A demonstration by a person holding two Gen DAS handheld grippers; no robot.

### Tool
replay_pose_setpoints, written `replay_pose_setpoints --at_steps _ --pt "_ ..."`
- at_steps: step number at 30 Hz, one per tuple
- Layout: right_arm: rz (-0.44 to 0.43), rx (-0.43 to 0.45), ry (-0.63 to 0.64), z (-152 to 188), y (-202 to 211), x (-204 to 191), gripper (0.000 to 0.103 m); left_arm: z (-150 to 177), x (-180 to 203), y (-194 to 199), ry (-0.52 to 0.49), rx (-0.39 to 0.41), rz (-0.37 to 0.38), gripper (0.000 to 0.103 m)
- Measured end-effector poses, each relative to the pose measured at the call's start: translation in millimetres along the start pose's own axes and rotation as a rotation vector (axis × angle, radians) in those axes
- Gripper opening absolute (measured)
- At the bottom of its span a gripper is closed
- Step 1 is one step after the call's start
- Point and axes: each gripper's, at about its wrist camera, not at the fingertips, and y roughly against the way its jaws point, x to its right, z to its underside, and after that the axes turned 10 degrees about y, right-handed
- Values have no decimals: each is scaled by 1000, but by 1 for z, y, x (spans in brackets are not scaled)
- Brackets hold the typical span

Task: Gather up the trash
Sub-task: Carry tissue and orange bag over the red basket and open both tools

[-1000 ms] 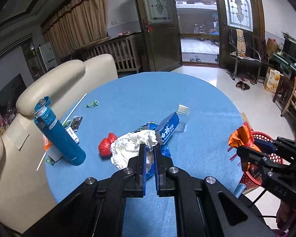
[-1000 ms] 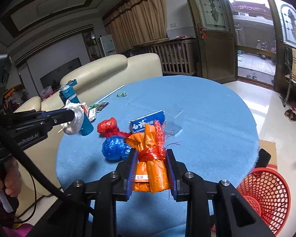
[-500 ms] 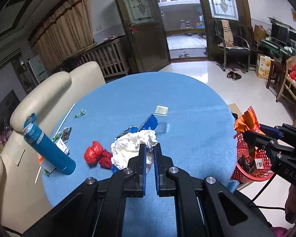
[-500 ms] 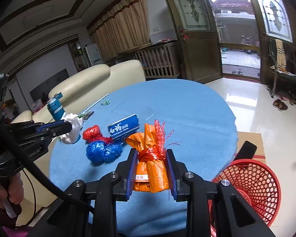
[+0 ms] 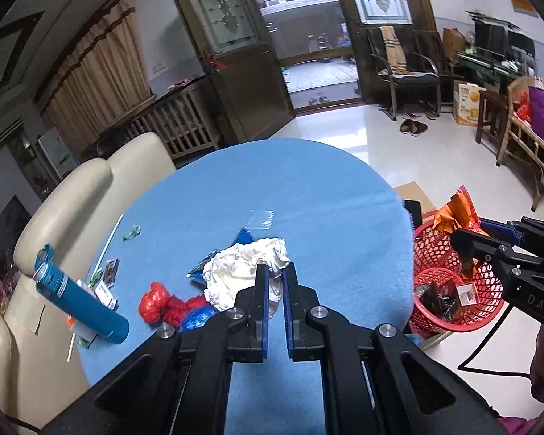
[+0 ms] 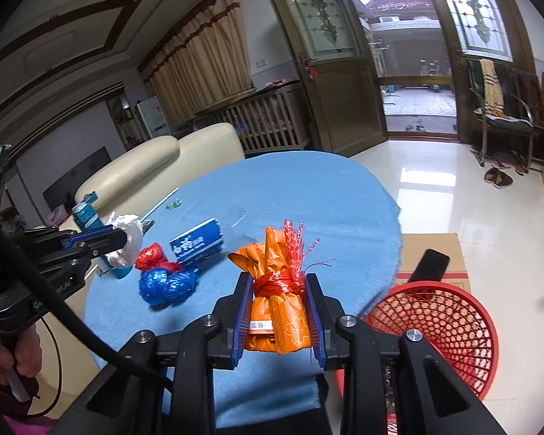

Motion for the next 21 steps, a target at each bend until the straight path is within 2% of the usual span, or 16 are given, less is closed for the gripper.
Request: replay_pose_setpoints --at_steps 12,17,21 --pt "94 -13 -129 21 20 68 31 -11 54 -8 -117 -6 54 8" --pt "146 -11 -187 27 28 98 31 -17 79 -14 -152 -46 181 8" --pt "174 -20 -250 34 31 121 31 -21 104 -20 -168 -96 329 8"
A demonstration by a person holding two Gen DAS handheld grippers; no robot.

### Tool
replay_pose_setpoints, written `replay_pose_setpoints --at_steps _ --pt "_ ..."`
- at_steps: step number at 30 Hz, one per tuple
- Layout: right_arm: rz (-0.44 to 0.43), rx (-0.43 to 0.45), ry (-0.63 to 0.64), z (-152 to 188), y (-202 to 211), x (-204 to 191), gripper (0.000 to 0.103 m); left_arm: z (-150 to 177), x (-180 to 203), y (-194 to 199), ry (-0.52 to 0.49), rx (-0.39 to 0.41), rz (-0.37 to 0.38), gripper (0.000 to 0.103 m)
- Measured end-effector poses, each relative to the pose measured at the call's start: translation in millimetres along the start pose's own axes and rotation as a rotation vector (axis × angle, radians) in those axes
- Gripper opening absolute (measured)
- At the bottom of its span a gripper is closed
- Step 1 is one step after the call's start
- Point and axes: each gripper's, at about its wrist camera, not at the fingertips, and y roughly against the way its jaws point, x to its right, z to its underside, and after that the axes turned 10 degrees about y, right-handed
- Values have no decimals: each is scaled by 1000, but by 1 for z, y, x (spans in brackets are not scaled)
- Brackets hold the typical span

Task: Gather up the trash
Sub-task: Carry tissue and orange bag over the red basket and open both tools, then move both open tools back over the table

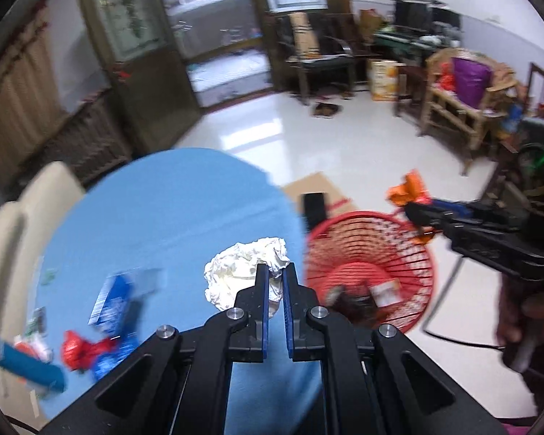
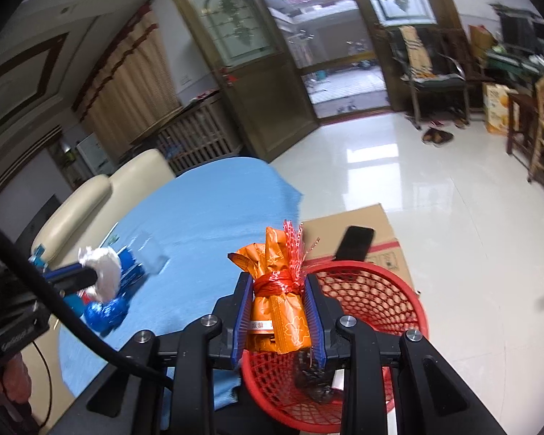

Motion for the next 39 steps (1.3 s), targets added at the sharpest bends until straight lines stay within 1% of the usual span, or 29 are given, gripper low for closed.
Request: replay_pose_setpoints --at_steps 4,5,7,9,11,13,14,15,17,20,22,26,29,30,31,33,37,39 --pt "15 -36 -82 4 -5 26 31 -8 20 -17 -22 -36 116 8" --pt "18 -46 -98 6 -6 31 31 -10 25 -22 -21 -50 155 8" --pt "26 -63 -123 8 -9 38 32 -13 34 -31 -26 -72 203 9" --pt "28 -79 -143 10 -11 45 32 -13 45 -42 -39 -90 225 10" --pt "27 -90 -159 13 -14 49 32 -11 53 -51 -53 -103 231 18" --pt "29 -100 -167 16 -16 50 32 -10 55 -55 -49 -111 235 50" --pt "28 -104 -170 17 -16 50 32 -10 54 -56 -43 -105 229 56" --pt "27 -107 -171 18 -17 50 32 -9 53 -55 -40 -94 223 59" --pt "27 -114 -172 18 -20 49 32 -7 49 -50 -43 -82 218 60" --pt "6 -128 -188 18 -24 49 32 -5 36 -38 -18 -45 189 61" --pt "-2 -127 -188 18 -23 45 32 -5 23 -30 13 -20 171 65" --pt "-23 -108 -146 13 -20 29 32 -1 -10 -2 77 71 116 71" --pt "-28 -96 -96 10 -19 13 32 6 -40 22 136 139 78 72" --pt "-33 -94 -79 9 -19 7 32 9 -48 28 153 154 68 73" --pt "-38 -94 -68 8 -20 2 32 11 -56 32 170 166 55 76" --pt "-50 -97 -39 8 -22 -8 32 20 -77 44 213 199 12 82" --pt "-64 -109 27 7 -25 -32 32 43 -116 60 311 234 -33 83" --pt "-78 -113 54 7 -26 -45 32 53 -132 66 357 249 -68 83"
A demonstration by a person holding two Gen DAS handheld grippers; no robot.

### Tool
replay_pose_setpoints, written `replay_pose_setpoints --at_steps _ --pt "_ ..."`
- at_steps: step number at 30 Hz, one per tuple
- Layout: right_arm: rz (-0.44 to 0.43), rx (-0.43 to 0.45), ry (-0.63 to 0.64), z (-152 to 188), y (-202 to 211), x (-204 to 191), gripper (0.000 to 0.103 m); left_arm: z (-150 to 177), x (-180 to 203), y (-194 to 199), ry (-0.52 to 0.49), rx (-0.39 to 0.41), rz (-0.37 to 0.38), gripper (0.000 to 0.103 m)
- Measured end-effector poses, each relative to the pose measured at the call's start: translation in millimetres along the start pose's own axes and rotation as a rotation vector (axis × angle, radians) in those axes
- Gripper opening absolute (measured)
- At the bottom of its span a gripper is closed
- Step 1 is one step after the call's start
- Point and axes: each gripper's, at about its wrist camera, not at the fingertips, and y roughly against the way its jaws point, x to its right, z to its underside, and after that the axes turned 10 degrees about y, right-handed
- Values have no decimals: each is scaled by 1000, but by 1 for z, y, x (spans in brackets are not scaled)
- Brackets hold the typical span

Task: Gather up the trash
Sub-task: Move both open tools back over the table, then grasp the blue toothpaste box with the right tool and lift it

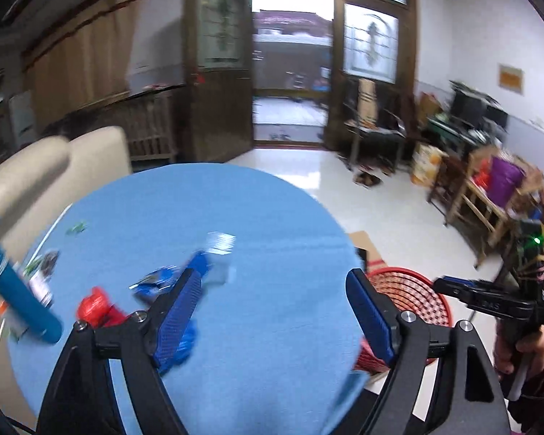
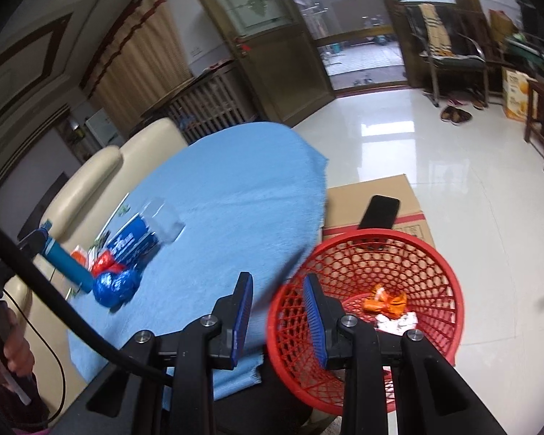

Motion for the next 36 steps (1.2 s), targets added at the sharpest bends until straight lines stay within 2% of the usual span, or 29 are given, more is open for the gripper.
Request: replay_pose_setpoints --at_steps 4,7,9,11,12,15,17,18,21,24,28,31,36 --pt "-27 -1 40 -3 -4 -19 32 2 -31 12 48 65 -132 83" --pt "-42 -4 80 -6 -7 -36 32 9 -48 25 56 158 -272 83" --pt "-41 3 110 -8 -7 -47 32 19 -56 37 70 258 -311 84" --pt "-47 12 127 -10 -6 -56 32 28 -66 47 100 316 -330 91" --pt "-55 11 136 -11 -6 -60 32 30 -73 48 123 306 -342 96" --pt "-63 17 171 -15 -6 -73 33 33 -89 41 179 226 -334 96" --pt "-85 10 190 -19 -11 -84 34 38 -98 35 206 188 -373 96" --pt "-101 4 200 -21 -14 -91 37 42 -104 32 216 167 -398 96" --pt "-151 2 215 -24 -24 -111 63 52 -115 20 241 85 -412 96" --pt "-202 -11 240 -26 -35 -133 63 63 -121 14 266 27 -413 96" --pt "-284 -72 241 -30 -66 -160 63 78 -124 8 283 -29 -406 96" --pt "-356 -130 192 -41 -98 -177 63 88 -123 4 300 -57 -393 96" --pt "-430 -206 71 -64 -151 -201 63 104 -120 -3 297 -116 -370 96"
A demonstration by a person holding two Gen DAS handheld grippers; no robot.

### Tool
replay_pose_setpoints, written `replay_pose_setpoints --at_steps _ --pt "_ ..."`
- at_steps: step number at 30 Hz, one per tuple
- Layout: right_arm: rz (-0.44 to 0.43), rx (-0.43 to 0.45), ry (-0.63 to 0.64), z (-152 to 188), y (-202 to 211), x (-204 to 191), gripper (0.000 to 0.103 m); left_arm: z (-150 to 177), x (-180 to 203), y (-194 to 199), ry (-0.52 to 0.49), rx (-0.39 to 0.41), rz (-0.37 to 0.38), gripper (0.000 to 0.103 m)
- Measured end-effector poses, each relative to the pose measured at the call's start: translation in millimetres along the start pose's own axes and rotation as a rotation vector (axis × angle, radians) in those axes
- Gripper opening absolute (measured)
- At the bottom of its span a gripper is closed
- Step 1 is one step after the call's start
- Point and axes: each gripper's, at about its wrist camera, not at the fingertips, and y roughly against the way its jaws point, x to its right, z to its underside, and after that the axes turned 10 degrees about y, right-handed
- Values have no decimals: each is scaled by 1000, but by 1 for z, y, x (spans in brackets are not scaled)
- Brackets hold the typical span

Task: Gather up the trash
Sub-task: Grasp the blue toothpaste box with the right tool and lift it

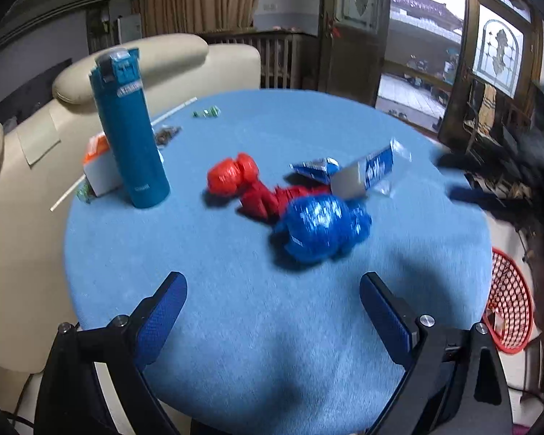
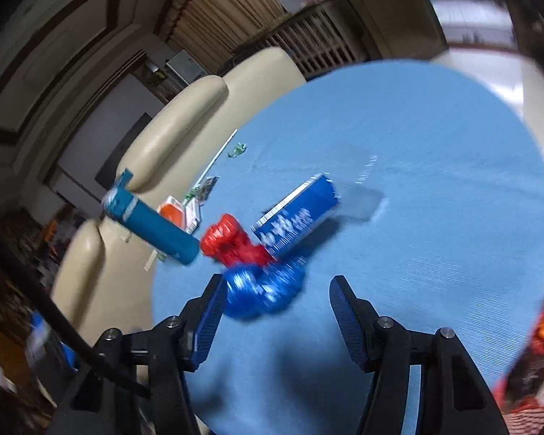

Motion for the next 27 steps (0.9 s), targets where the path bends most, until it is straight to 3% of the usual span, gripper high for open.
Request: replay_pose_setpoints --at_steps 5,12,14,15,16,27 --pt "-50 -51 -196 -28 -60 12 63 1 -6 4 -6 10 -7 96" --pt "0 -78 -357 -34 -104 25 63 1 -21 1 15 5 -19 96" --pt "26 -84 -367 -33 -110 26 54 0 -24 1 17 8 -20 96" --pt "34 -89 -364 -32 -113 27 44 -1 -25 2 16 13 -19 96" --pt "37 -91 -362 -32 -114 28 39 -2 -25 2 14 16 -19 96" --pt "-21 -40 -359 -6 -68 45 37 -31 -18 -15 -11 23 36 96"
